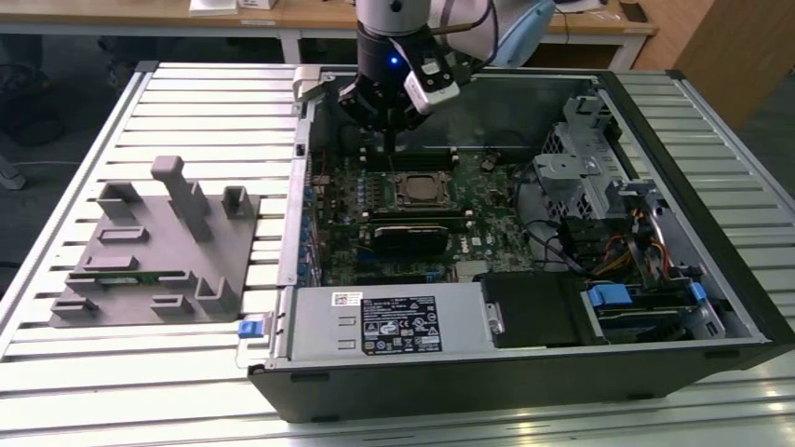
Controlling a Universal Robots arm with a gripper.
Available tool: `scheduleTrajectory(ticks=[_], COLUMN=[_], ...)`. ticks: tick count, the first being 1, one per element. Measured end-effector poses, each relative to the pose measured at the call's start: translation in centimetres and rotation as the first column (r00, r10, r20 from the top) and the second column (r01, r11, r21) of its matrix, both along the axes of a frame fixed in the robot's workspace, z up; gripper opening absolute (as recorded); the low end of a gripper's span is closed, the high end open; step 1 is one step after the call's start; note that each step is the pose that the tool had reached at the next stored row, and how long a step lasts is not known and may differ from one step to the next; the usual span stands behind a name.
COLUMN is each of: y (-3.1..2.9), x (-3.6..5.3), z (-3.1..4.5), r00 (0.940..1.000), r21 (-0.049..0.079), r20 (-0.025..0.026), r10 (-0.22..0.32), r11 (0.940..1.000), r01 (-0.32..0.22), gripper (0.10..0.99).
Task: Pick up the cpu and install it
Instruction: 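Install the first cpu locking lever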
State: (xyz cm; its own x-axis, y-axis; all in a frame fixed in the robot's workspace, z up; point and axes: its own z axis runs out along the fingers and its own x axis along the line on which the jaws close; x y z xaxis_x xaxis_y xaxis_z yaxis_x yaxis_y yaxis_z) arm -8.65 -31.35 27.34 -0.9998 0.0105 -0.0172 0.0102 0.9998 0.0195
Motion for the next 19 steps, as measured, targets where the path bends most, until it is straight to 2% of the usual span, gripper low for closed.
scheduleTrajectory(ticks=[9, 15, 19], y=[0.02, 0.03, 0.31], x=[-0.18, -1.07, -1.29], z=[-0.08, -0.3, -0.58], r00=[1.0, 1.0, 1.0], r21=[0.0, 0.0, 0.0], r20=[0.0004, 0.0008, 0.0008], r10=[0.0, 0.0, 0.0], r11=[1.0, 1.0, 1.0], r01=[0.0, 0.0, 0.0], gripper=[0.106, 0.106, 0.106])
